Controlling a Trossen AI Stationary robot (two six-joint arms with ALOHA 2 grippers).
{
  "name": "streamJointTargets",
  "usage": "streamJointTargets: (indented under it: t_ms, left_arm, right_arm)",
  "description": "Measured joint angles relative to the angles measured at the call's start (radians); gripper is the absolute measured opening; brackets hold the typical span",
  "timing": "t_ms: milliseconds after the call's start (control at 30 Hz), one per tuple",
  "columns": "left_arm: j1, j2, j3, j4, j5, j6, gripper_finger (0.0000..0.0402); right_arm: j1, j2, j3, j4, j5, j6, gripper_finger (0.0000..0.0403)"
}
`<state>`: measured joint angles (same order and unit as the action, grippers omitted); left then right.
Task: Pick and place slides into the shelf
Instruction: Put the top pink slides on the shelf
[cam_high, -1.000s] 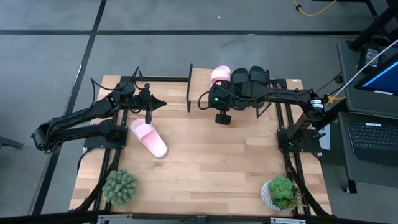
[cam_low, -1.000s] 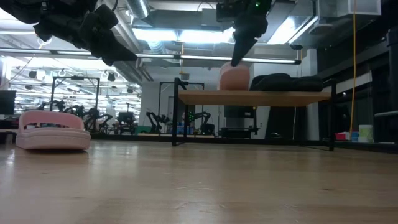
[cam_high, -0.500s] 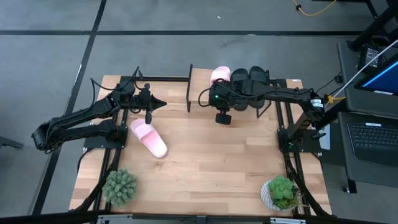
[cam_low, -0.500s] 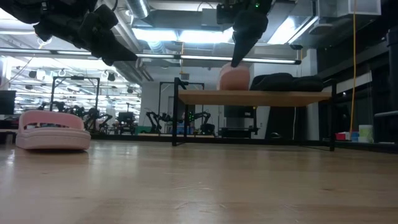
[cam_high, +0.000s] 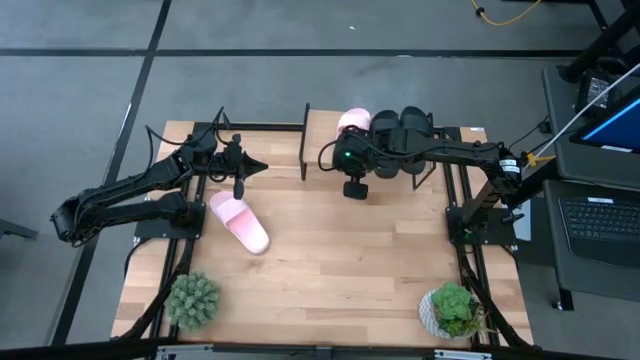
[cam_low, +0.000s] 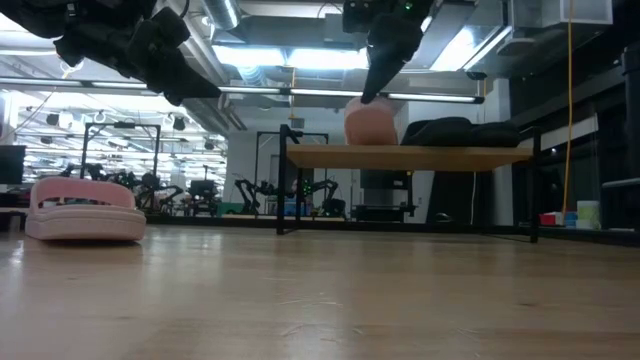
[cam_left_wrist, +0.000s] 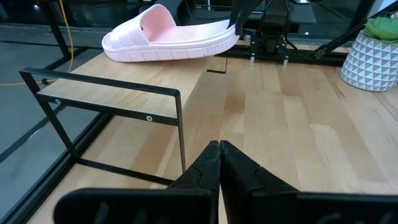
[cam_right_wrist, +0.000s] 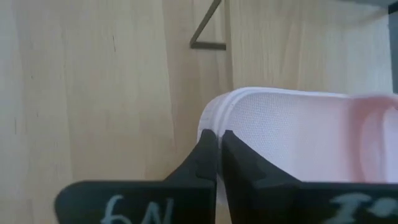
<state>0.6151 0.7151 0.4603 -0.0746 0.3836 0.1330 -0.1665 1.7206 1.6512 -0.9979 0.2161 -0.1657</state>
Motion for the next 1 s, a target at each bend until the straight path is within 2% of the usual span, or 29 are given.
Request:
streamJointTargets:
  t_ms: [367, 833, 1000]
  left_arm:
    - [0.000, 0.000, 0.000, 0.000, 0.000, 0.000, 0.0000]
    - [0.000, 0.000, 0.000, 0.000, 0.000, 0.000, 0.0000]
    - [0.000, 0.000, 0.000, 0.000, 0.000, 0.001, 0.0000]
  right_arm:
    - [-0.007, 0.000, 0.000, 0.135, 0.002, -0.149, 0.0009]
    - [-0.008, 0.000, 0.000, 0.148, -0.002, -0.160, 0.0009]
    - [-0.008, 0.017, 0.000, 0.180, -0.034, -0.181, 0.0009]
